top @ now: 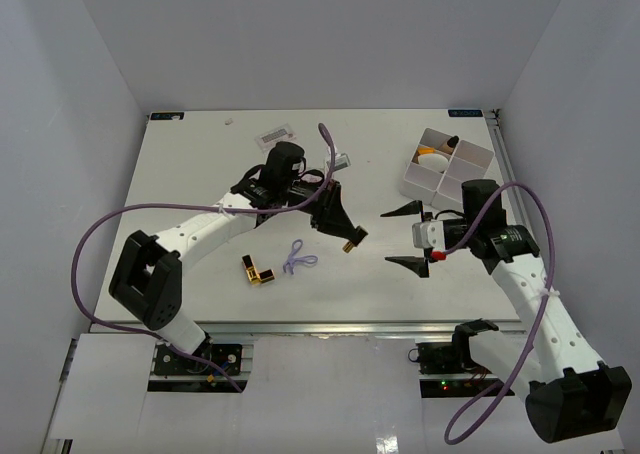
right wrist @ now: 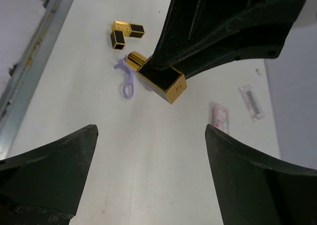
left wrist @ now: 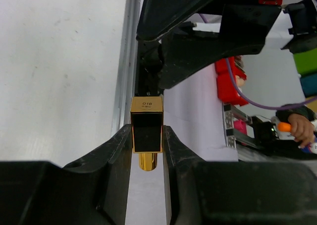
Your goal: Organize the makeup
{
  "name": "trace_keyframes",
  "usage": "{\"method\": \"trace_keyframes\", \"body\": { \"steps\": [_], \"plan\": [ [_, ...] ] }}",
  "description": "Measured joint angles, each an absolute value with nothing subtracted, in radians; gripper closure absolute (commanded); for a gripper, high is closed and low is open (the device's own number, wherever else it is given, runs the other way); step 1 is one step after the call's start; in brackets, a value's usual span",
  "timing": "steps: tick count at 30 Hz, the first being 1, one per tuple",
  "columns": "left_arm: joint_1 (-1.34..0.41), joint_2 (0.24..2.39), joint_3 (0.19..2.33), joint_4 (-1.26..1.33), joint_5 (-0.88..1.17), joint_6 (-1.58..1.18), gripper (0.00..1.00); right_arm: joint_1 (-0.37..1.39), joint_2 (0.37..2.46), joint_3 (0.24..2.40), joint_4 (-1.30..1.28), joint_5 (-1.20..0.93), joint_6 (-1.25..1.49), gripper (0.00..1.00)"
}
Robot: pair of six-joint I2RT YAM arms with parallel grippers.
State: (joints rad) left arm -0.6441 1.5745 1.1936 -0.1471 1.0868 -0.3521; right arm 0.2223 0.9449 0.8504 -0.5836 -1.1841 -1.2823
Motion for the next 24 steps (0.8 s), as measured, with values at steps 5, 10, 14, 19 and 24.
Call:
{"method": "trace_keyframes", "body": {
  "steps": [5,10,14,19,24],
  "plan": [
    [-0.658,1.638,1.193,-0.212,1.172,-0.313,0.89,0.251,0.916,0.842,-0.715,-1.117,-1.586,0.05],
    [-0.697,1.684,1.193,-0.290,1.206,-0.263,0.88,0.278,0.952,0.848,-0.815,-1.100,-1.741,0.13],
    [-0.721,1.695,1.207,-0.342,1.223,-0.226,0.88,0.327,0.982,0.867,-0.882,-1.100,-1.804,0.18],
    [-0.739,1.709,1.240,-0.377,1.226,-0.192,0.88,0.375,1.019,0.876,-0.930,-1.103,-1.825,0.25],
    [-0.745,1.714,1.246,-0.399,1.227,-0.173,0.88,0.398,1.038,0.881,-0.947,-1.105,-1.824,0.33]
  ]
}}
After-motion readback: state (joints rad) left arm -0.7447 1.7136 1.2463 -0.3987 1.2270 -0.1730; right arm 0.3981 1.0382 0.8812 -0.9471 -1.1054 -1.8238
